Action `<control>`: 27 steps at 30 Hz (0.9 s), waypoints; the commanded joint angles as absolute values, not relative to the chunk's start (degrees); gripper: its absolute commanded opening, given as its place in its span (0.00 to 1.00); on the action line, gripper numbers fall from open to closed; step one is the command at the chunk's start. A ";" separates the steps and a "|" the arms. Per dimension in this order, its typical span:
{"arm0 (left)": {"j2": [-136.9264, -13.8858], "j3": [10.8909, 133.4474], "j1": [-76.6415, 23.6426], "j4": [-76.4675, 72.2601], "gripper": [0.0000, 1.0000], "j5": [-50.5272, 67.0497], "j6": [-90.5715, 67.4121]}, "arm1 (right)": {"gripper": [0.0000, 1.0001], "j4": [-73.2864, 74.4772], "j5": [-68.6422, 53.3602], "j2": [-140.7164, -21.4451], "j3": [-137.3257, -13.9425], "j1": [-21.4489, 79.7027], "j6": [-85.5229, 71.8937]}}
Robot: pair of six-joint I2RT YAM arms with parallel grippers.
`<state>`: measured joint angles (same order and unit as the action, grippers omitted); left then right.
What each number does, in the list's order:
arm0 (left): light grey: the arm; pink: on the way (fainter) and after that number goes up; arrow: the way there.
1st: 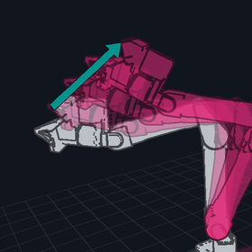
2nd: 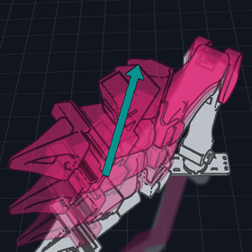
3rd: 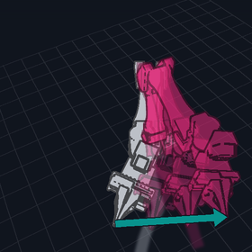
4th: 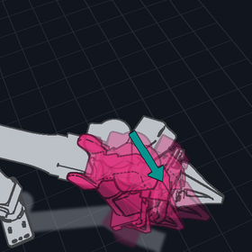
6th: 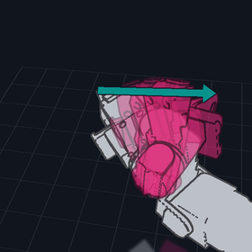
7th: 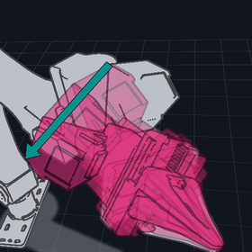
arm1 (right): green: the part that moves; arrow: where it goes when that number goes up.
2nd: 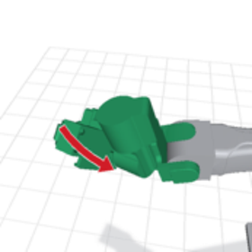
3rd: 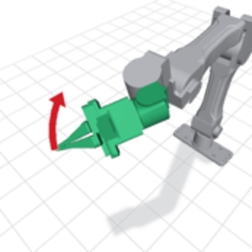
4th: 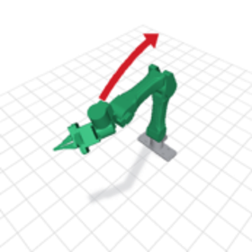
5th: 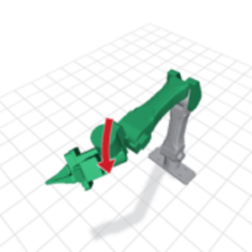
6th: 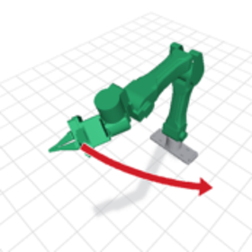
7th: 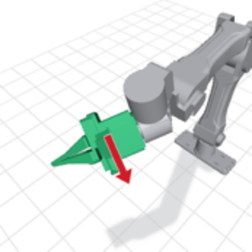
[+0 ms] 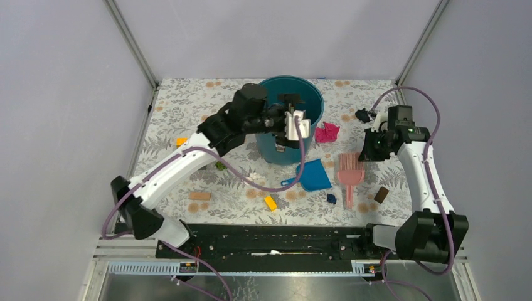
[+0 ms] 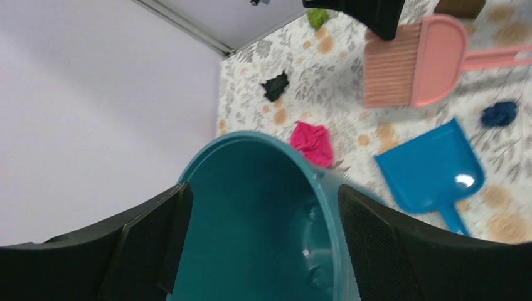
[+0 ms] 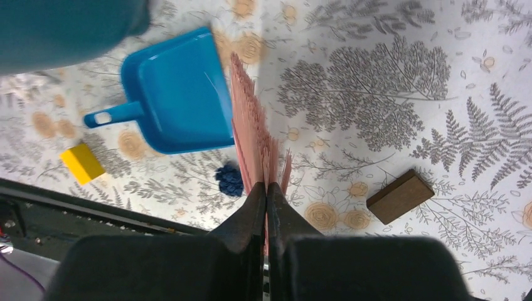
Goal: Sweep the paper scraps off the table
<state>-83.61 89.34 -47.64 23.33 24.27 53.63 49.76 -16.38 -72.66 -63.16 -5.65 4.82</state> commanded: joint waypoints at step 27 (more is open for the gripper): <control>-102.57 116.26 -40.63 16.01 0.87 56.31 -10.53 | 0.00 53.86 -48.60 -68.87 -108.31 -5.80 7.82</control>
<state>-101.41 114.10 -40.29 18.55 48.66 -3.68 58.17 -44.73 -67.02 -106.34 -5.65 11.25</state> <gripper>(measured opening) 0.888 0.017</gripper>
